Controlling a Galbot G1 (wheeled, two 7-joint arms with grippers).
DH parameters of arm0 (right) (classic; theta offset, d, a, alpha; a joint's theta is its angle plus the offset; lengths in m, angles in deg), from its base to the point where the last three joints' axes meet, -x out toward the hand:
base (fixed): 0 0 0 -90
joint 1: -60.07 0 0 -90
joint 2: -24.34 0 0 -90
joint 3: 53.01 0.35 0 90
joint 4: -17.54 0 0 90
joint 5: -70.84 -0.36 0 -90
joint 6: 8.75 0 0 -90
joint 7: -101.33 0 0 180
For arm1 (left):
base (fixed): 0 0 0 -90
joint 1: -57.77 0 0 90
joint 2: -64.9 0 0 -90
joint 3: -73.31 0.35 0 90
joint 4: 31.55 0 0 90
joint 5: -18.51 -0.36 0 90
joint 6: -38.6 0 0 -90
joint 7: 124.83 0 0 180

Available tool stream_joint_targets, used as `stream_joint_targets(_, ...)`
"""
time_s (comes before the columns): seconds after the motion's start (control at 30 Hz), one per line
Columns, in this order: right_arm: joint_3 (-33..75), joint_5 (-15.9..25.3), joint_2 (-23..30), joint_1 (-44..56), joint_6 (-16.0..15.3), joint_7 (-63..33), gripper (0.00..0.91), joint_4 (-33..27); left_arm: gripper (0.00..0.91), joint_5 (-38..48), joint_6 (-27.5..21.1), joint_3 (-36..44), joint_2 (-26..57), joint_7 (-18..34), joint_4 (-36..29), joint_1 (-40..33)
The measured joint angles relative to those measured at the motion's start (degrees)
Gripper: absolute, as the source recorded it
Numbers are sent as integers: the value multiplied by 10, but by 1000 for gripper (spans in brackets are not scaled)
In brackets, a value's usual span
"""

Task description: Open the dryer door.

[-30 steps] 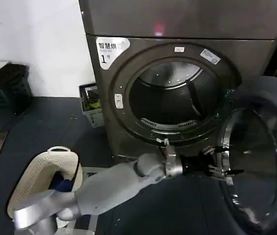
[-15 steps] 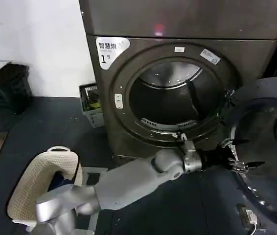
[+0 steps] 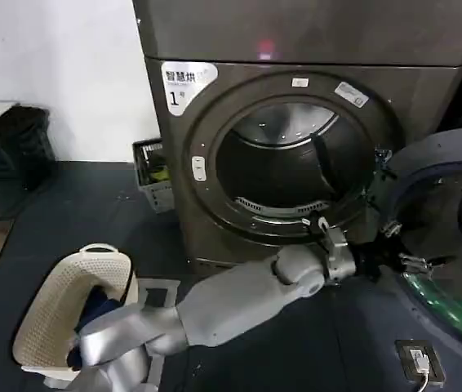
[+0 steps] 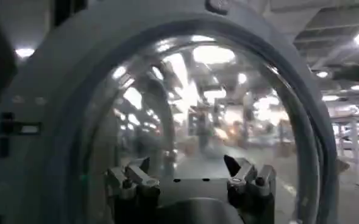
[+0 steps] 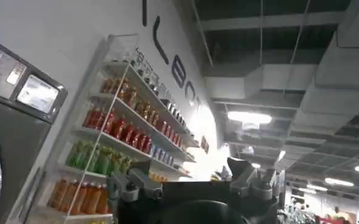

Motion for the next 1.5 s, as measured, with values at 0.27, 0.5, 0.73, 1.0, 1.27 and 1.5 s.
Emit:
stream_joint_targets(0.27,5,0,1,2,5,0,907,-1,907,2,-4,-1,0,23,-7,2)
stream_joint_targets(0.5,7,0,0,3,14,-1,907,-5,907,26,43,1,4,27,-35,6)
stream_joint_targets(0.73,-1,-11,-3,-3,3,-12,907,0,907,-9,102,6,47,84,-72,17)
stream_joint_targets(1.0,-11,-8,-2,-12,3,-11,907,8,907,-52,81,-11,123,101,-122,26)
stream_joint_targets(1.27,-17,3,-2,-21,13,-9,907,11,907,-26,65,-30,254,95,-239,49)
stream_joint_targets(1.5,-12,16,-3,-31,19,-14,907,9,907,-40,-7,-60,390,100,-332,70)
